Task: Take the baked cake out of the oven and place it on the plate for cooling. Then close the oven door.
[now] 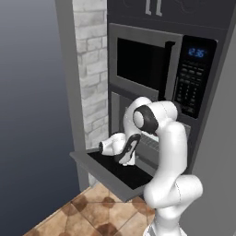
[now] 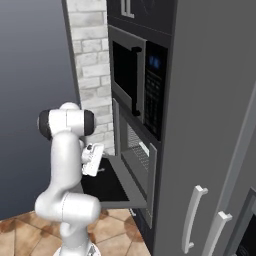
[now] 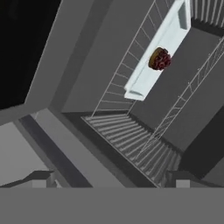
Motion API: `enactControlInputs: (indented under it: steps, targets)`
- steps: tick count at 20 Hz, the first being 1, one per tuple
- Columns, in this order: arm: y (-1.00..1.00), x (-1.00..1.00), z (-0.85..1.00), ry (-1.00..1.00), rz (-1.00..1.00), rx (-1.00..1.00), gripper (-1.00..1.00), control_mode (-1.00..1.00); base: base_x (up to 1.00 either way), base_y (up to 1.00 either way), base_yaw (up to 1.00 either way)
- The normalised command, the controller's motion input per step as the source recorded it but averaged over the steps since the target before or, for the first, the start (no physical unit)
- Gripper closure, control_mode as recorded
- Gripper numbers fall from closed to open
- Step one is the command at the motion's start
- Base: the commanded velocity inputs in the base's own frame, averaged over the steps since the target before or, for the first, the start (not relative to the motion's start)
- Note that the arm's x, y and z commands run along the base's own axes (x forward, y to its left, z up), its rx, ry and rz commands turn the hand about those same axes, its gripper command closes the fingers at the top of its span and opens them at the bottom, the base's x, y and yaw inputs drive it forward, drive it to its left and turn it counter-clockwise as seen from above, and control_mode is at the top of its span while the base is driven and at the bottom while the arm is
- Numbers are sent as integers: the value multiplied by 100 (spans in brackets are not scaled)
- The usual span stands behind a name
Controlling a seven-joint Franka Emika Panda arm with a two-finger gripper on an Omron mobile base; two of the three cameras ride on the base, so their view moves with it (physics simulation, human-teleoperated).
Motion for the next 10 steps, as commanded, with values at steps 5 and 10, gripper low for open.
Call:
enactControlInputs:
  steps: [5, 10]
  targets:
    - [-26, 66, -34, -1, -11, -7, -100, -100, 0, 0, 0]
    - [-37, 63, -31, -4, -9, -3, -100, -100, 0, 0, 0]
